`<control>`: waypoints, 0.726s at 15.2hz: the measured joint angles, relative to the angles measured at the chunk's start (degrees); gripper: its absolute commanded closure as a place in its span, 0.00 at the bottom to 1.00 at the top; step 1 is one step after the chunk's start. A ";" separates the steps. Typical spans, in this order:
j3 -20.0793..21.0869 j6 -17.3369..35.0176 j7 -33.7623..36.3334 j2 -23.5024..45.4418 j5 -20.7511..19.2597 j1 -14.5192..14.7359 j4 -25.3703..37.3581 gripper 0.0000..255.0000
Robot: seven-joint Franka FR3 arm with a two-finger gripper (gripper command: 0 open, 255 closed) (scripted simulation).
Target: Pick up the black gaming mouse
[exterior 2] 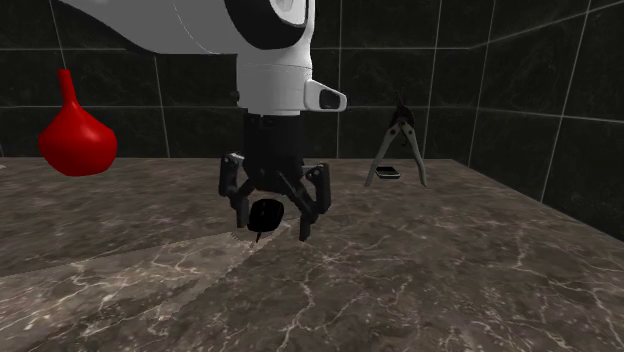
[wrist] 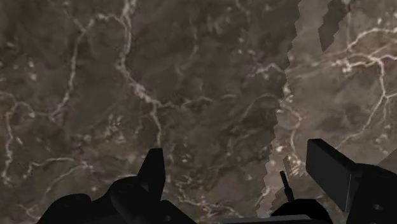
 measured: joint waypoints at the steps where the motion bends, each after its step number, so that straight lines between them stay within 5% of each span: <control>1: 0.43 -0.13 0.35 1.82 -0.32 0.52 2.07 0.00; 11: 3.09 -5.46 2.72 22.96 -5.32 7.68 30.23 0.00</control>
